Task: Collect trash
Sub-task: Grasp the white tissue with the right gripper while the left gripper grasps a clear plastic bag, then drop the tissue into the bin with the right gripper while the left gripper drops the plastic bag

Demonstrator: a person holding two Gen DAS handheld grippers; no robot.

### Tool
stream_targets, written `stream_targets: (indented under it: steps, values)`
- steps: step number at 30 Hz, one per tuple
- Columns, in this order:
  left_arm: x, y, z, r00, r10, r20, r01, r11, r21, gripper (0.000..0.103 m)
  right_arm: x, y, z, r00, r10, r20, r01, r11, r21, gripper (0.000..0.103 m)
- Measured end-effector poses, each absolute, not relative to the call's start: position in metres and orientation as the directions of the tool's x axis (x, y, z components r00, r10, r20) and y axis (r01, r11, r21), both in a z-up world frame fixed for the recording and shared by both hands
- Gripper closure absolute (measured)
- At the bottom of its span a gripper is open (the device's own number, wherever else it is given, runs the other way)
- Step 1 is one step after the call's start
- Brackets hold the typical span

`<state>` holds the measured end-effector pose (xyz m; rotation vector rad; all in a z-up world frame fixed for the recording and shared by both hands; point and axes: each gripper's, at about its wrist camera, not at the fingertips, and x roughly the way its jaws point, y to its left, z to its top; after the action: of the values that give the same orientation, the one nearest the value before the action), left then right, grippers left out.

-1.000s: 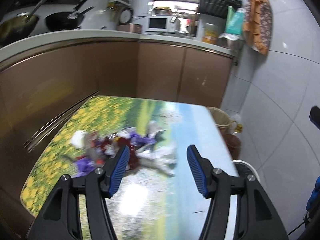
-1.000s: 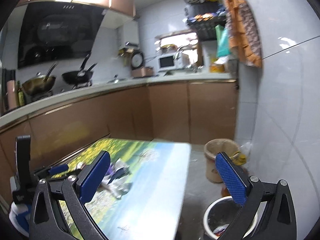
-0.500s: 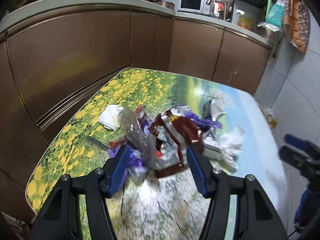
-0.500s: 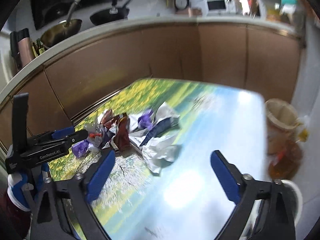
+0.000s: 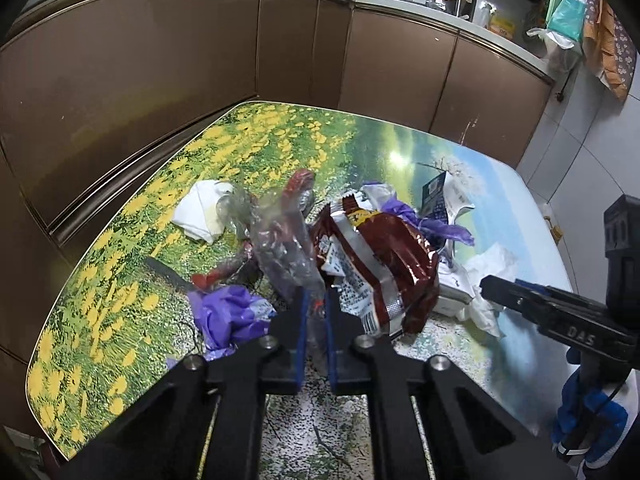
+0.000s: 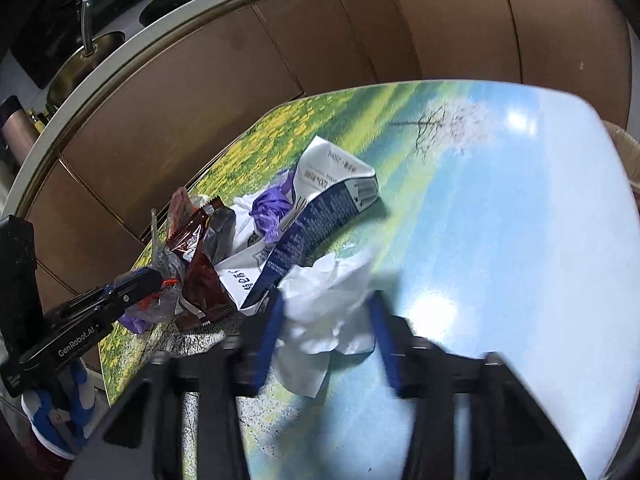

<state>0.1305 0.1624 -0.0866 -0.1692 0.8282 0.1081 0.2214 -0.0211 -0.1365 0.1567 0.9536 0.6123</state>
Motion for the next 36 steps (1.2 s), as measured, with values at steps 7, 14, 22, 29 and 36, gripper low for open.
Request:
stream_targets:
  steps: [7,14,22,29,36]
  values:
    - [0.111,0.161,-0.067,0.709,-0.017,-0.705,-0.134,0.978,-0.158,0.100,0.203,-0.033,-0.117,0.469,0.543,-0.697,-0.427,0.830,0.359,0.091]
    - [0.082,0.155,-0.032,0.757,-0.018,-0.653,-0.123,0.978,-0.170,0.100,0.162,-0.056,-0.083,0.527,0.549,-0.648,-0.441,0.829,0.344,0.091]
    - [0.053,0.152,-0.001,0.789,-0.046,-0.613,-0.100,0.975,-0.201,0.100,0.114,-0.086,-0.049,0.596,0.546,-0.589,-0.450,0.834,0.319,0.091]
    - [0.046,0.116,0.020,0.805,-0.095,-0.586,-0.009,0.985,-0.173,0.101,0.080,-0.133,-0.031,0.675,0.497,-0.545,-0.396,0.868,0.301,0.091]
    - [0.063,0.039,0.016,0.762,-0.214,-0.611,0.155,0.977,-0.149,0.101,0.065,-0.203,-0.040,0.746,0.369,-0.554,-0.239,0.925,0.294,0.091]
